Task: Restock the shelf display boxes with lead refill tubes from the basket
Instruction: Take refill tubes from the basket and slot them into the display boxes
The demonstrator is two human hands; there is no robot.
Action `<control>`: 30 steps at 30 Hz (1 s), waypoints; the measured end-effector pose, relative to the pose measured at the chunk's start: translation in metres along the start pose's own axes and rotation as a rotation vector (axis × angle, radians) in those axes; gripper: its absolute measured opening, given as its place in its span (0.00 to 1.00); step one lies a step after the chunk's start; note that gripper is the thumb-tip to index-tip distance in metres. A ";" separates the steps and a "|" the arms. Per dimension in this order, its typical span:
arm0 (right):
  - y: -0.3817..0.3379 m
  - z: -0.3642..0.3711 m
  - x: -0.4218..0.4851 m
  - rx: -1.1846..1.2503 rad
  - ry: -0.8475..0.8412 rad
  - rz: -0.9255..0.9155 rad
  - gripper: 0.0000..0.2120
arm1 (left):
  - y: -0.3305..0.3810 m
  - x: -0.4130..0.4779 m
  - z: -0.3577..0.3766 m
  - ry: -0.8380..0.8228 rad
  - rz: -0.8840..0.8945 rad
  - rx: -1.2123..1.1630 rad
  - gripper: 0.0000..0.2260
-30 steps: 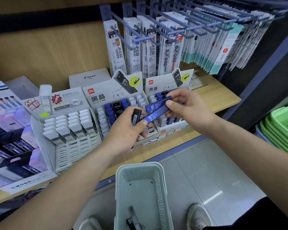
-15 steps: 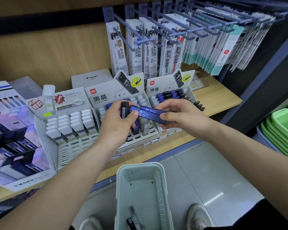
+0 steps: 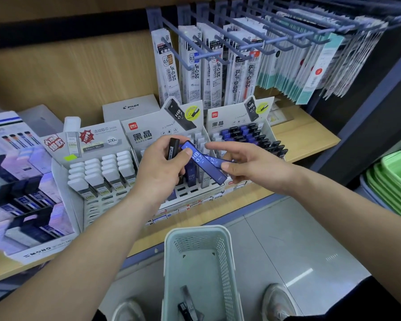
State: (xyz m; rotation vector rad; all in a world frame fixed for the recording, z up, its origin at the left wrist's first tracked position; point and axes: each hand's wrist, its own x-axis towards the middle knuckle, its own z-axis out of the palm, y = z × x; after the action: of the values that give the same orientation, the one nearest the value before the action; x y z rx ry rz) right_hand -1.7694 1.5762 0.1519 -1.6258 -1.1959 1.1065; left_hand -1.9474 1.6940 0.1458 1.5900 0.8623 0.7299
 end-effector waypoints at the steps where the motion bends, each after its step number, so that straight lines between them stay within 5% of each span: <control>1: 0.000 0.000 0.000 0.005 -0.005 0.007 0.19 | 0.001 0.000 0.000 0.004 -0.002 0.004 0.07; 5: 0.001 -0.004 0.002 0.072 0.032 0.040 0.14 | 0.001 0.002 -0.006 0.023 0.001 0.012 0.07; 16: 0.001 0.000 -0.003 0.138 -0.047 0.048 0.29 | -0.001 -0.004 0.014 -0.092 0.011 0.066 0.06; 23: 0.005 -0.019 -0.015 -0.039 0.116 -0.025 0.20 | 0.002 -0.003 0.033 -0.160 0.019 0.134 0.06; 30: 0.027 -0.071 -0.019 -0.134 0.530 -0.012 0.14 | 0.003 -0.001 0.043 -0.189 -0.012 0.158 0.06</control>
State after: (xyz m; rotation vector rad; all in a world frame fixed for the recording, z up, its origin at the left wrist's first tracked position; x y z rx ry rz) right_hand -1.6981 1.5440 0.1501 -1.8568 -0.9357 0.5380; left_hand -1.9121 1.6699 0.1408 1.7608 0.8059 0.5032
